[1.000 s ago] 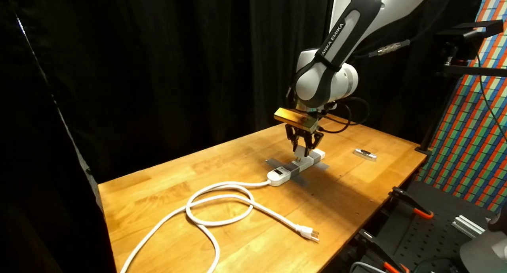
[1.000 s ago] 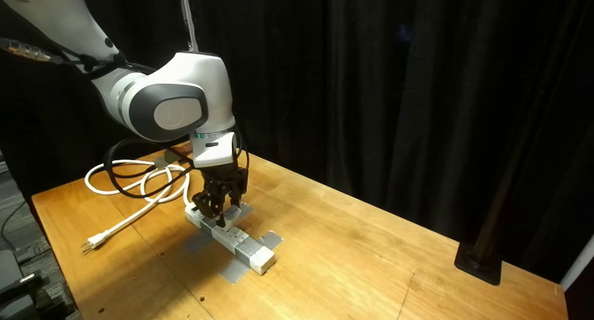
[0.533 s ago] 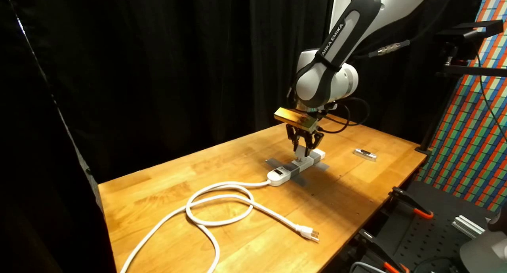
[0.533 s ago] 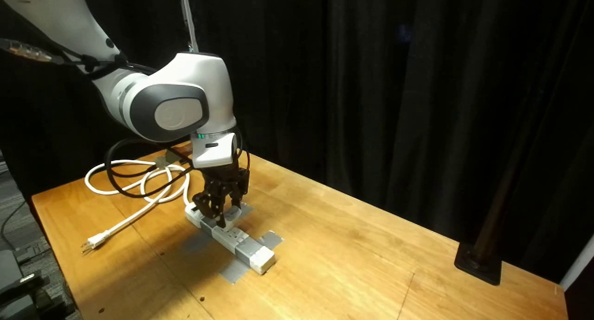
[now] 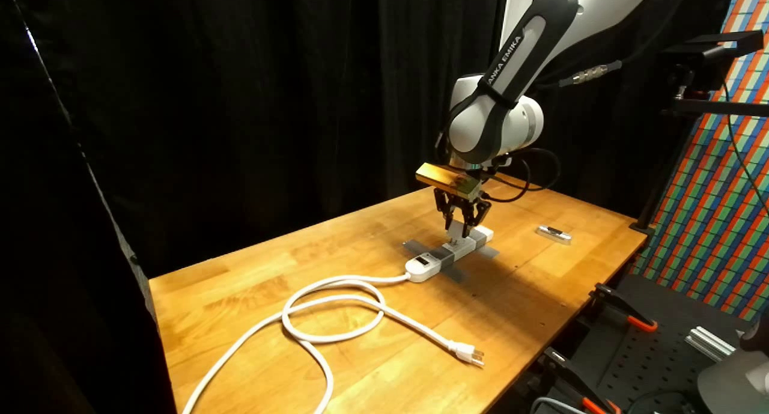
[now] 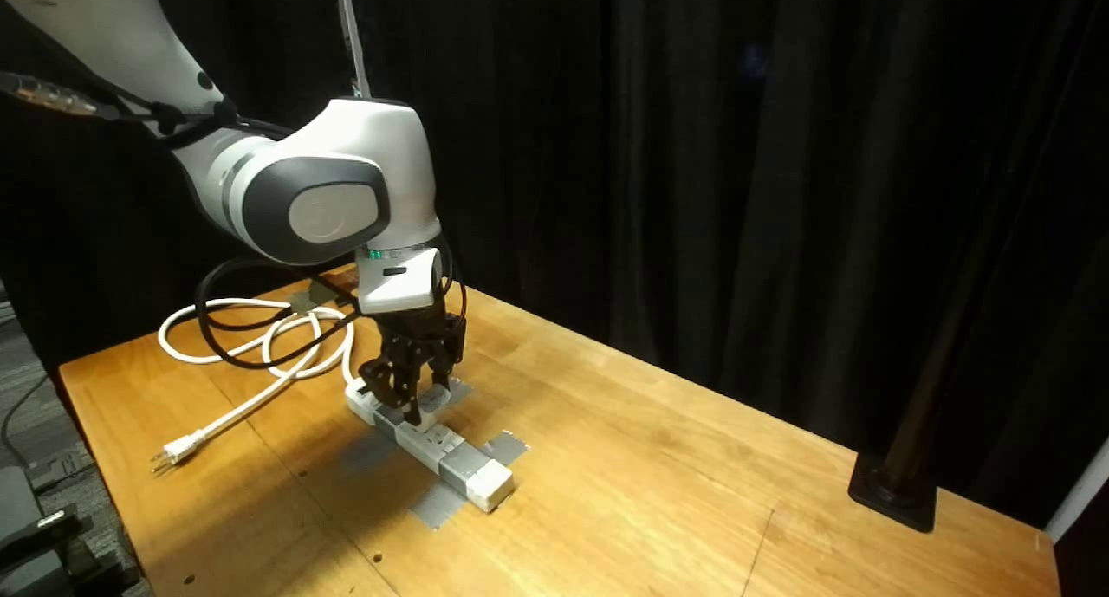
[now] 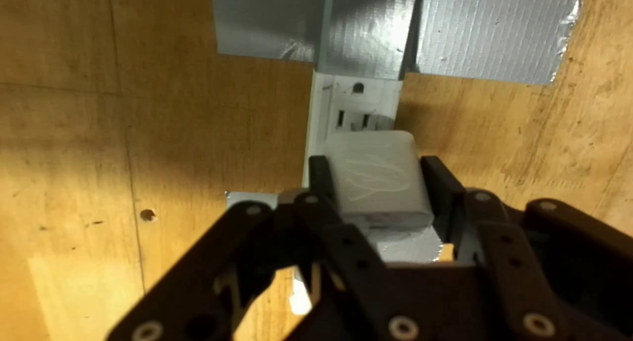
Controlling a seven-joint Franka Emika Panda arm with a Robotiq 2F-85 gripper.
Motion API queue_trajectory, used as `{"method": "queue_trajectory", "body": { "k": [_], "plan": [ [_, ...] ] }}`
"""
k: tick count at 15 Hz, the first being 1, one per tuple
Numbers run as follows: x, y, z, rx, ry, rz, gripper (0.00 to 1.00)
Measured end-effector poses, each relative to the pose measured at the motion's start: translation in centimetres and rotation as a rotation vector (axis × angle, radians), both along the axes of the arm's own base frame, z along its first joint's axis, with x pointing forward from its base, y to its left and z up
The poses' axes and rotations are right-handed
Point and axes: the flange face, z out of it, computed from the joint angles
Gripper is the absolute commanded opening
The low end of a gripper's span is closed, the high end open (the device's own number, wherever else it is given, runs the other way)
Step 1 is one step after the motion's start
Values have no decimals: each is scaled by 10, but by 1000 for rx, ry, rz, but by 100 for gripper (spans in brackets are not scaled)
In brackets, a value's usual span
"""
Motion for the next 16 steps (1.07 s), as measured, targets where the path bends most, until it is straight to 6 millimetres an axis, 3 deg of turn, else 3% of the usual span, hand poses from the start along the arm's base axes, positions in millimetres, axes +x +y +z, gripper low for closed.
{"method": "queue_trajectory", "body": {
  "k": [16],
  "plan": [
    [-6,10,5,7,-4,-1,23]
  ]
}}
